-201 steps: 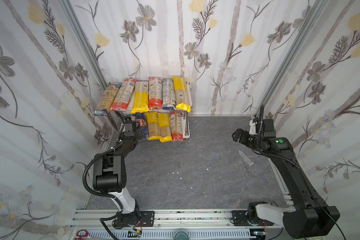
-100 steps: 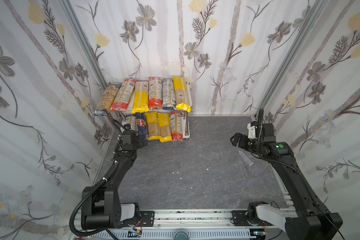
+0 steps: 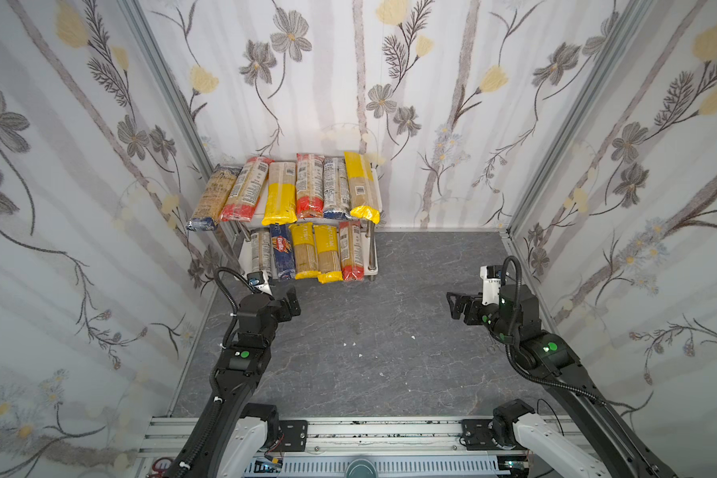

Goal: Arrange pasta packages on shelves
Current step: Move the pasta bag to the shelf, then reset both arms

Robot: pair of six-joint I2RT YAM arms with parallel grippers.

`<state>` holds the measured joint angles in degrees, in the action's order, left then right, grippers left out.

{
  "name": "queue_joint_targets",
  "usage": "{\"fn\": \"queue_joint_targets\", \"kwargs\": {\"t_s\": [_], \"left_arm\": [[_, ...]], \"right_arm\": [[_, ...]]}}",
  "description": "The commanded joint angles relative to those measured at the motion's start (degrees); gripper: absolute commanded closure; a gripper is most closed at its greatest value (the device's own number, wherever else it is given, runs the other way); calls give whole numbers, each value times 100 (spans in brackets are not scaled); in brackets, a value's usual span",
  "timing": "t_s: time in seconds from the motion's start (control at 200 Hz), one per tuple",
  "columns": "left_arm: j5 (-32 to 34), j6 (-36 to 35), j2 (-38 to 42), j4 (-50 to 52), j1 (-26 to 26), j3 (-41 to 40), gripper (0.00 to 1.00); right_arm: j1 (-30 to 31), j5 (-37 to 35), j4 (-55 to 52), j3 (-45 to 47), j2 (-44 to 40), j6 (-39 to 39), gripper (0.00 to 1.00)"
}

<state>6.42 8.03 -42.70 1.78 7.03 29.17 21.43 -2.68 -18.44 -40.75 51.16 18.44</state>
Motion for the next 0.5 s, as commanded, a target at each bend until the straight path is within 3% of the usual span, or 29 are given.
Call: {"fn": "queue_joint_targets", "kwargs": {"t_s": [0.0,0.275,0.495], "left_arm": [[196,-348,410,-299,10,-239,0],[158,-423,590,-1381,9,-998,0],[220,-549,-258,-2613,0,-1108,0]], "right_arm": [[62,-391,1257,531,-515,-324,0],[67,-934,1440,1195,-1124,-597,0],[55,-1387,2208,1839,-1468,-815,0]]}}
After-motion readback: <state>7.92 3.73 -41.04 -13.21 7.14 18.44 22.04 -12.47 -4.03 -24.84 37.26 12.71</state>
